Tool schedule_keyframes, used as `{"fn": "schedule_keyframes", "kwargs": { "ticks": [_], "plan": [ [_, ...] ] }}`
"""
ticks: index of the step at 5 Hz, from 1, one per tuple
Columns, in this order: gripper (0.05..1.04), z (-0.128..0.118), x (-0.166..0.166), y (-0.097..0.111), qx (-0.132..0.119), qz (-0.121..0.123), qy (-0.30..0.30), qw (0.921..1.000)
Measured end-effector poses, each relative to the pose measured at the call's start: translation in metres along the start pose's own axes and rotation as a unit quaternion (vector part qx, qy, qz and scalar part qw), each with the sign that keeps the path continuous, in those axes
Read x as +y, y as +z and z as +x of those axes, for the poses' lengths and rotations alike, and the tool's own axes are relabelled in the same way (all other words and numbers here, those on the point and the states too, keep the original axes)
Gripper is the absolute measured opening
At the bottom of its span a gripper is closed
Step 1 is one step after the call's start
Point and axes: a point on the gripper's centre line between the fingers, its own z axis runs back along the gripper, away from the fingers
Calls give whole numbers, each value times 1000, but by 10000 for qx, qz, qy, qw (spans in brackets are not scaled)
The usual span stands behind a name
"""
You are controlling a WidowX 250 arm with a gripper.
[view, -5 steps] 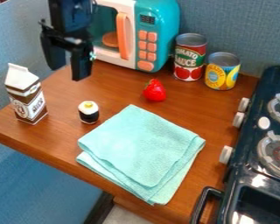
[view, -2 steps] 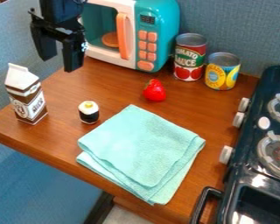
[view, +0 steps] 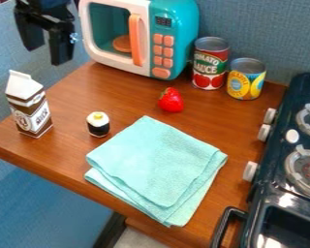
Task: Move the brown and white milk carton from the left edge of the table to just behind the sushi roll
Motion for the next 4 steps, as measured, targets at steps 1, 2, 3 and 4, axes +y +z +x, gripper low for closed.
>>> {"fn": "schedule_keyframes", "kwargs": {
  "ticks": [1, 2, 3, 4],
  "plan": [
    [1001, -1, 14, 6, -216, -205, 247, 9993],
    [1001, 1, 22, 3, -167, -226, 384, 9989],
    [1001, 3, 26, -3, 21, -215, 427, 9989],
    [1001, 3, 28, -8, 164, -222, 423, 9987]
  ]
}}
